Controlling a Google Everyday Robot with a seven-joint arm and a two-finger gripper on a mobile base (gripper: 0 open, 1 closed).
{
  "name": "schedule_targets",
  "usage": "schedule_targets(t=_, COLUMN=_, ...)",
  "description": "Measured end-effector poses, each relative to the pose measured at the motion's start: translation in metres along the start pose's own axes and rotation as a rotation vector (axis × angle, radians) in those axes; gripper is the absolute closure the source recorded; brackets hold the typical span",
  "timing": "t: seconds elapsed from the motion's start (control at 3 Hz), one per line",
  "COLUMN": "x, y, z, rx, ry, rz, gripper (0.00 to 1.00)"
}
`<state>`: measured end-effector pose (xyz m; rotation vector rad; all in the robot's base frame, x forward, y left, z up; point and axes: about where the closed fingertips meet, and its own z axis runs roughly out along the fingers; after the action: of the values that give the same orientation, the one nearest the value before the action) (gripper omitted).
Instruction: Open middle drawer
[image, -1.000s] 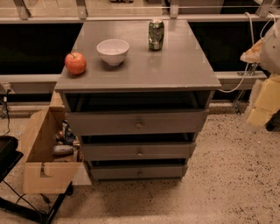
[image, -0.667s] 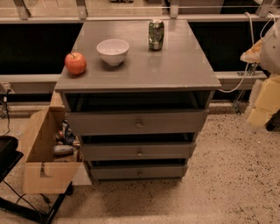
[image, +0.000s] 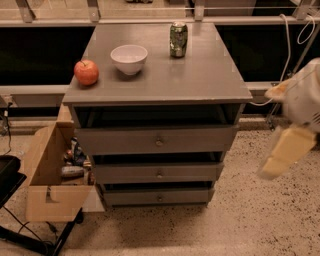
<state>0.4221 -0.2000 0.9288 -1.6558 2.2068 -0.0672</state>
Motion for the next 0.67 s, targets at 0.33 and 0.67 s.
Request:
schedule_targets(t=0.33, x=0.005, y=0.030, z=0.047, rx=0.010, ry=-0.029, rz=0.012, gripper=0.00)
schedule_targets(t=0.67, x=0.013, y=0.060, z=0.117, rx=-0.012, ry=-0.023, rz=0.017, gripper=0.00)
